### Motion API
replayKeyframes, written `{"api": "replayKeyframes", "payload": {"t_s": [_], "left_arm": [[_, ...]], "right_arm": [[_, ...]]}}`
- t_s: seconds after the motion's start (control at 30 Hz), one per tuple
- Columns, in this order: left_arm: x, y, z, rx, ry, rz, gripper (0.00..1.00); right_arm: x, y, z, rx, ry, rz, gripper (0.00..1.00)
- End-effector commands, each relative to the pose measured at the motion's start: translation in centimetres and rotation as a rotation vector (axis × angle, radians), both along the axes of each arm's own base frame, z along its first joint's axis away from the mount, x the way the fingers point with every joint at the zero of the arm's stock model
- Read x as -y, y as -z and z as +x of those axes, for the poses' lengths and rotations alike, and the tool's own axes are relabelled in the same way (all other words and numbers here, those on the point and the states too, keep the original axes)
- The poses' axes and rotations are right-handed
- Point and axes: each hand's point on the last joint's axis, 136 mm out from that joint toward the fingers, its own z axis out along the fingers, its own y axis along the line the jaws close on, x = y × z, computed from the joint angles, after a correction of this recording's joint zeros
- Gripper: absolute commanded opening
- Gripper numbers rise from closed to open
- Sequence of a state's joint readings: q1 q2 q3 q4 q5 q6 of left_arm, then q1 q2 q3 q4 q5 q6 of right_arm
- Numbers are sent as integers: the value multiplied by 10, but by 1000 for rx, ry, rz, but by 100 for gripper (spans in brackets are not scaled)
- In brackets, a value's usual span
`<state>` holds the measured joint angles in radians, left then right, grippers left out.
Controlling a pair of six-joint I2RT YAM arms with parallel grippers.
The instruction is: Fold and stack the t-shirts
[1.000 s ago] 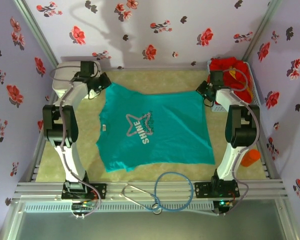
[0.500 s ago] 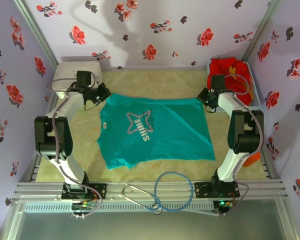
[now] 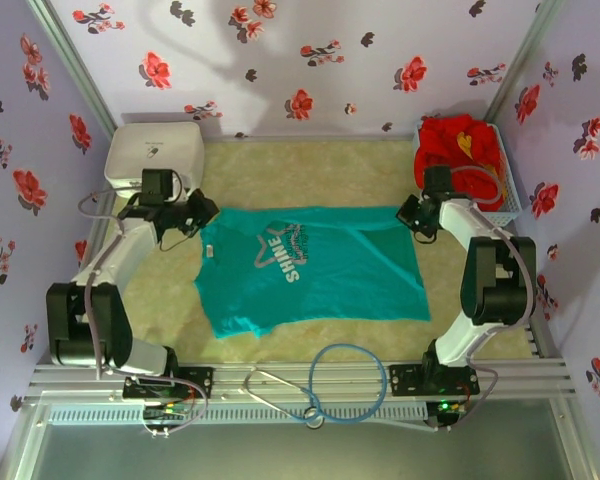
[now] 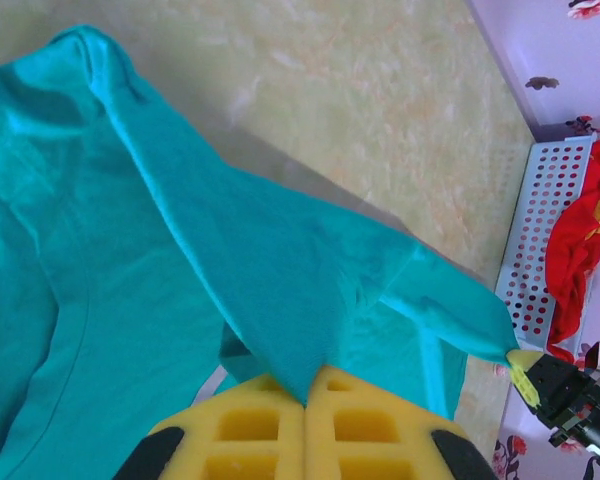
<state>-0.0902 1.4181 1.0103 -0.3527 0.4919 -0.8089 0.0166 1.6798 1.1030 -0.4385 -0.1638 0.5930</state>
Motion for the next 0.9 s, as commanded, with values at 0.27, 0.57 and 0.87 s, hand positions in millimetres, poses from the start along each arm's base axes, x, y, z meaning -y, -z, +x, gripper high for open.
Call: {"api": "replayKeyframes", "payload": {"t_s": [0.27, 0.57, 0.87], "left_arm": [[-8, -12, -43, -29, -44, -45, 0], [-12, 13, -73, -89, -90, -68, 0], [-16, 42, -95, -153, -120, -61, 0]], "right_arm": [[15, -3, -18, -17, 23, -71, 0], [22, 2, -29, -50, 27, -109, 0], [24, 17, -34, -88, 26, -122, 0]]}}
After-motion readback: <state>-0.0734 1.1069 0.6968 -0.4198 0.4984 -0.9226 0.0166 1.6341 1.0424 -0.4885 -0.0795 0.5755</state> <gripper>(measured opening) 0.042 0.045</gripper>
